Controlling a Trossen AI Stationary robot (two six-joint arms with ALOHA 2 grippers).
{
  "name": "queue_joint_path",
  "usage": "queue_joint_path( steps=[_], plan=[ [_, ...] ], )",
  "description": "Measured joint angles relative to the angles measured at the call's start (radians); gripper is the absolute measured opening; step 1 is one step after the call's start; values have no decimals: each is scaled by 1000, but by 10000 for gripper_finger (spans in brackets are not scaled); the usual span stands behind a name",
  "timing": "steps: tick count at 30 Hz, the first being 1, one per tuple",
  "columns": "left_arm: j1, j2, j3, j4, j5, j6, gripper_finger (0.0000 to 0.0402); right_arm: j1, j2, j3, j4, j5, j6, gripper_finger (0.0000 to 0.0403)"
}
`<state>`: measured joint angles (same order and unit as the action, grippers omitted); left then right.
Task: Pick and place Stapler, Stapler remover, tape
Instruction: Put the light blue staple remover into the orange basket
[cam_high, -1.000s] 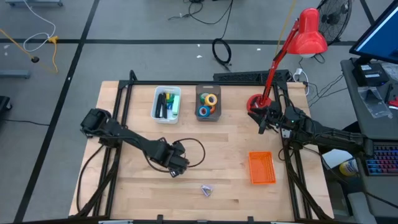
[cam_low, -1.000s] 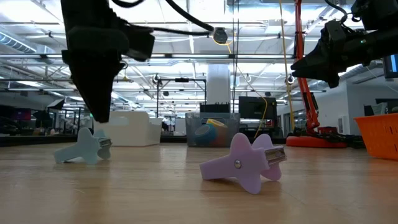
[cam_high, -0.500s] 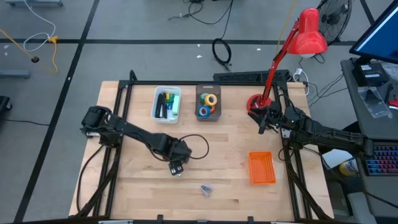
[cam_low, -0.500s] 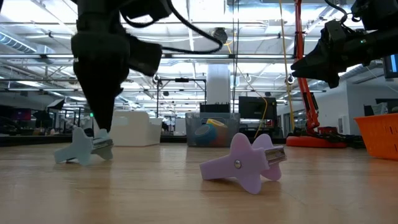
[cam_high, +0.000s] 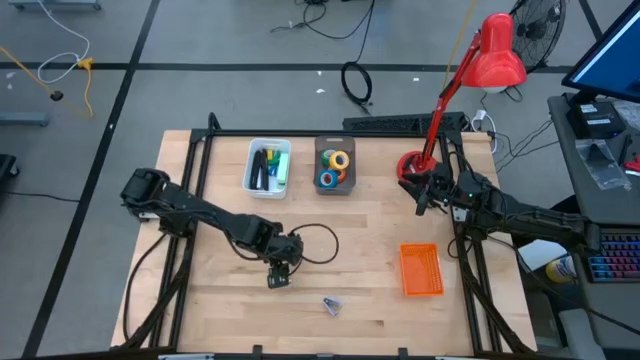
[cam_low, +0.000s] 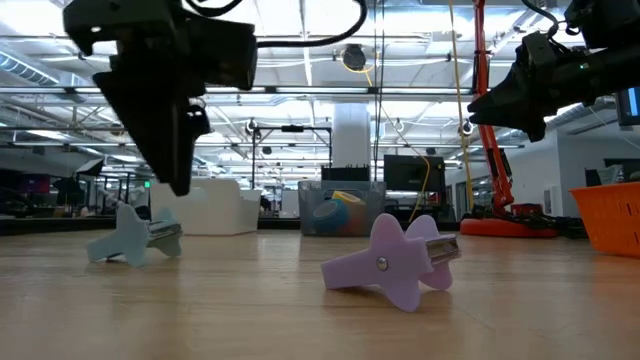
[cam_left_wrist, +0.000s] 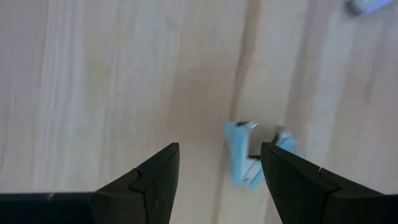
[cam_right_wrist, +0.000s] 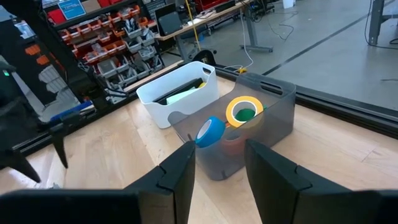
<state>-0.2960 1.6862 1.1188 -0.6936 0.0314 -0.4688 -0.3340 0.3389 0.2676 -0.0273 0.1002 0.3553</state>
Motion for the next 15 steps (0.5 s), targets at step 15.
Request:
queue_joint_path(
  steps=[15],
  plan=[
    [7, -3, -110, 166, 57, 23, 230, 0, 0, 0, 0, 2, 0, 130]
  ],
)
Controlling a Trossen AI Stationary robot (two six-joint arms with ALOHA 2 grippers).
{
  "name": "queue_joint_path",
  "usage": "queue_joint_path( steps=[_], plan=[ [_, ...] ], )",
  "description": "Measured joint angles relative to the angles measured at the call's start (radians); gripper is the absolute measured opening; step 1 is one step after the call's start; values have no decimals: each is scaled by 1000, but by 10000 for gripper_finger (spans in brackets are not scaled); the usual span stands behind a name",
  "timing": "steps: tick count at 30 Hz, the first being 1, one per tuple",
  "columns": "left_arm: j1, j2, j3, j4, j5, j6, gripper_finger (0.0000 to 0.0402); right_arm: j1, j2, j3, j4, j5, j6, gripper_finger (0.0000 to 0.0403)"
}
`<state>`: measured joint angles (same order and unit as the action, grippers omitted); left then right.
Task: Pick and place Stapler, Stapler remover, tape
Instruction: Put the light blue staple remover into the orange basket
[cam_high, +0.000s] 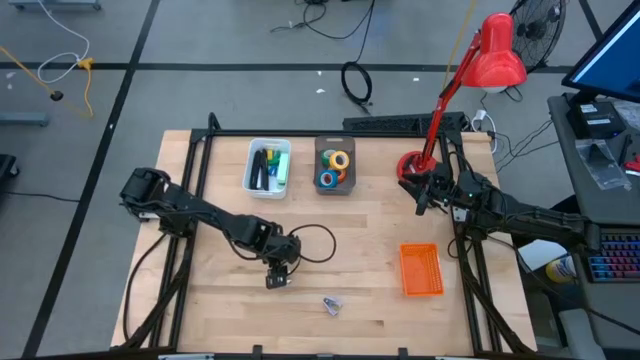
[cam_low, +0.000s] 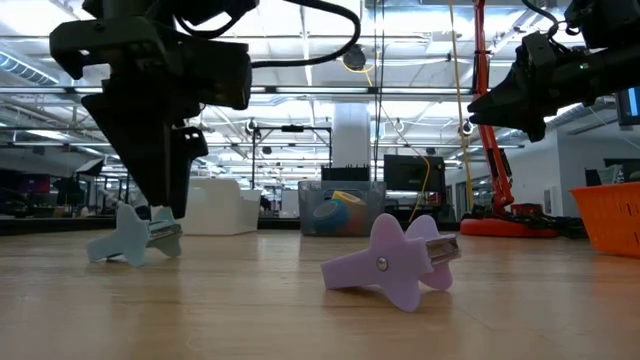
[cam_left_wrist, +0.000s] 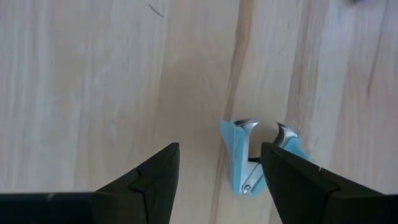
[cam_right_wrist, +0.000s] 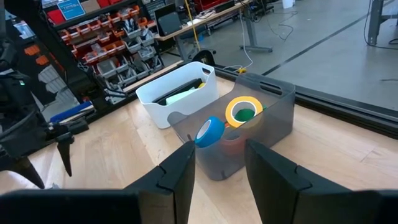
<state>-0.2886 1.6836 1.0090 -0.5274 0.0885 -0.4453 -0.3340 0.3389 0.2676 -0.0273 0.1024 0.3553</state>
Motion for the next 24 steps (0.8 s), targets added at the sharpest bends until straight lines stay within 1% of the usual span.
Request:
queue_joint_path(
  steps=[6, 12, 16, 20, 24],
  plan=[
    [2, 0, -6, 8, 9, 25, 225, 0, 0, 0, 0, 0, 0, 130],
    [3, 12, -7, 13, 12, 52, 172, 0, 0, 0, 0, 0, 1, 130],
    [2, 11, -7, 14, -29, 72, 142, 0, 0, 0, 0, 1, 29, 130],
    [3, 11, -7, 14, -33, 79, 122, 0, 0, 0, 0, 1, 30, 130],
    [3, 11, -7, 15, -33, 80, 111, 0, 0, 0, 0, 1, 28, 130]
  ],
)
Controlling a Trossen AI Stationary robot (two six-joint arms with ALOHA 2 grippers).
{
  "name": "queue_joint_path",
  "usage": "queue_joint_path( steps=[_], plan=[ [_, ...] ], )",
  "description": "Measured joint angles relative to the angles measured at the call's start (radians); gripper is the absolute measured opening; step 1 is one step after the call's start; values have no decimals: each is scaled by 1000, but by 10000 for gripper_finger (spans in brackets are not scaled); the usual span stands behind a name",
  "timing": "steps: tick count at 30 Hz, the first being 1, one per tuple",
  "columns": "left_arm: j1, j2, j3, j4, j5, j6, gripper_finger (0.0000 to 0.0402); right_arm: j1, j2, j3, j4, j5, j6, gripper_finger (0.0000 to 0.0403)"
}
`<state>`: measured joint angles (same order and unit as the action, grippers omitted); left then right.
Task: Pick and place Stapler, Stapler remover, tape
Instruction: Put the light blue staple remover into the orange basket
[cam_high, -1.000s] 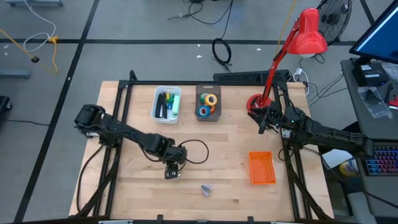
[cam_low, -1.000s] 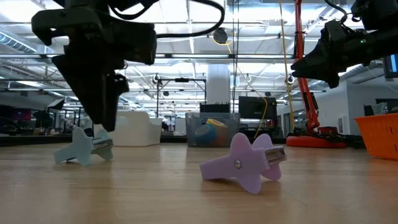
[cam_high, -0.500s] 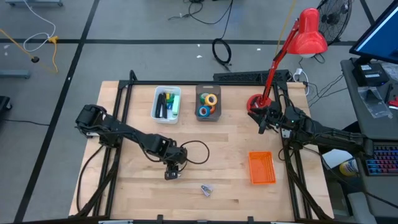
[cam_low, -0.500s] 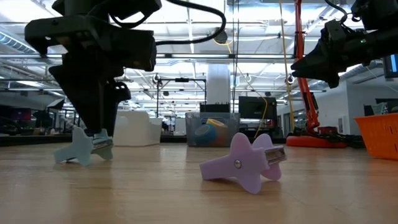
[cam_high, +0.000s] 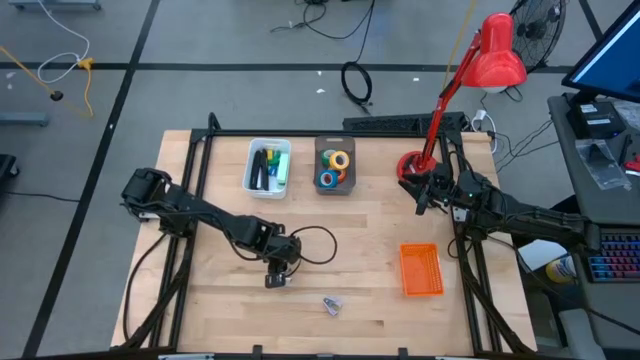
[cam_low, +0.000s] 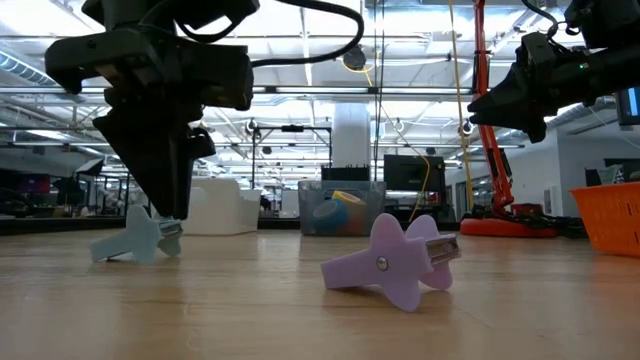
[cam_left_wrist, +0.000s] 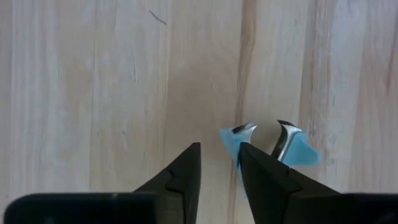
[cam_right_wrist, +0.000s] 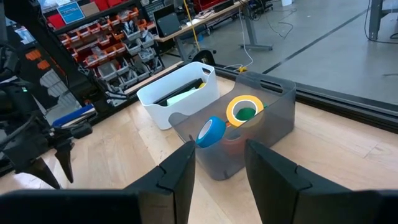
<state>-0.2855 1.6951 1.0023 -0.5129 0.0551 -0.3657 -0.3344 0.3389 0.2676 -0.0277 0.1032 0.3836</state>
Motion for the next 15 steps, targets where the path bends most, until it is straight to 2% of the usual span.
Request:
queue_joint_path(
  steps=[4, 10, 15],
  plan=[
    [0, 0, -5, 9, 7, -1, 109, 0, 0, 0, 0, 0, -2, 130],
    [10, 0, -67, 78, 98, -87, 108, 0, 0, 0, 0, 0, -2, 130],
    [13, -1, -70, 107, 86, -104, 108, 0, 0, 0, 0, 0, -2, 130]
  ],
)
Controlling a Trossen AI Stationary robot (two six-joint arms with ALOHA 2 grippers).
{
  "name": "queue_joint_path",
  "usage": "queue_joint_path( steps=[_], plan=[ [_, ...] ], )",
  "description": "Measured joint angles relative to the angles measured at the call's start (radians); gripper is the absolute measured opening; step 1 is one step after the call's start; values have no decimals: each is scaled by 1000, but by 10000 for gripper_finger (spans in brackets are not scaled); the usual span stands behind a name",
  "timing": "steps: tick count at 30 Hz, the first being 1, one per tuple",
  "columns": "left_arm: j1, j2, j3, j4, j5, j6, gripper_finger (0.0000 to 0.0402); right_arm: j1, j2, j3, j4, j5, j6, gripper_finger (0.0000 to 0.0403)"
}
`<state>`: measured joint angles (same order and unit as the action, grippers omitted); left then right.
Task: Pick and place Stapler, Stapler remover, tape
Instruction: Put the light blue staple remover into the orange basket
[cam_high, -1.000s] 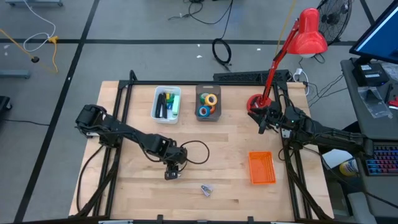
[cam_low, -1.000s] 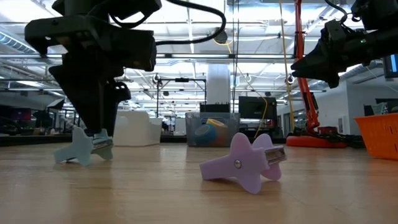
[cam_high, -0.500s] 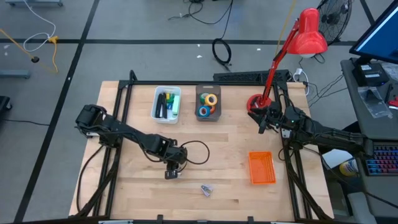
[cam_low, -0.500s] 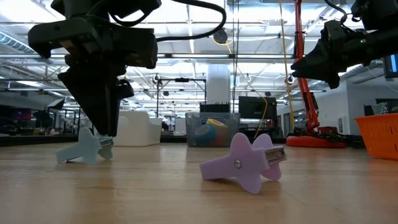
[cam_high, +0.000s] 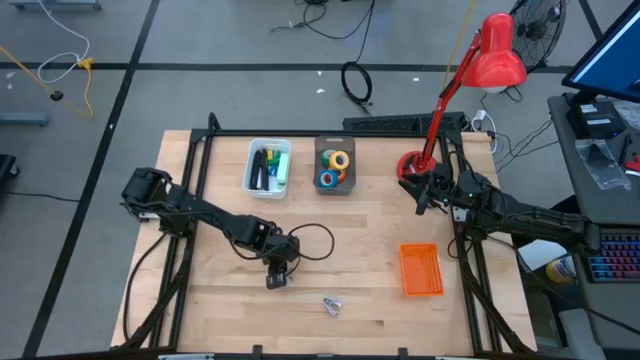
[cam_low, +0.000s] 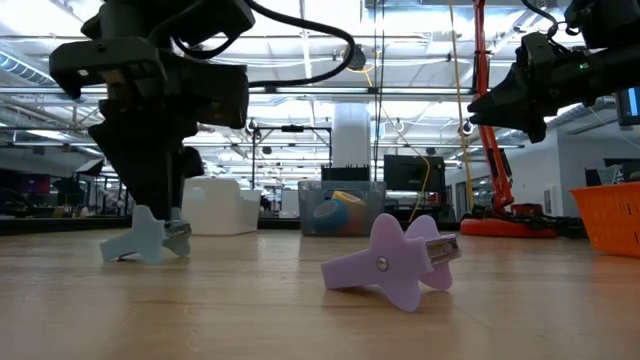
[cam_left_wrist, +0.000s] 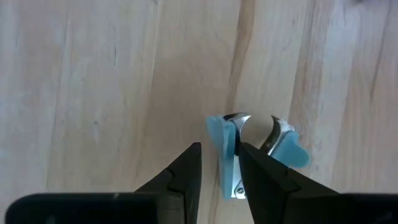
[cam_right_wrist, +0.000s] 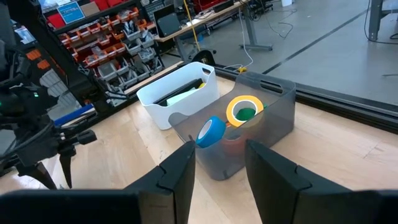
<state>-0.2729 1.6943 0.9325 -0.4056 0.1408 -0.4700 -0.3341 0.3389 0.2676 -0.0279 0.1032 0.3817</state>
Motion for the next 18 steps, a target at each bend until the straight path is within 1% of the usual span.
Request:
queue_joint_path(
  steps=[11, 18],
  plan=[
    [3, 0, 0, 12, -1, -5, 108, 0, 0, 0, 0, 0, 0, 130],
    [29, 0, 0, 15, 44, -3, 108, 0, 0, 0, 0, 0, 0, 130]
  ],
)
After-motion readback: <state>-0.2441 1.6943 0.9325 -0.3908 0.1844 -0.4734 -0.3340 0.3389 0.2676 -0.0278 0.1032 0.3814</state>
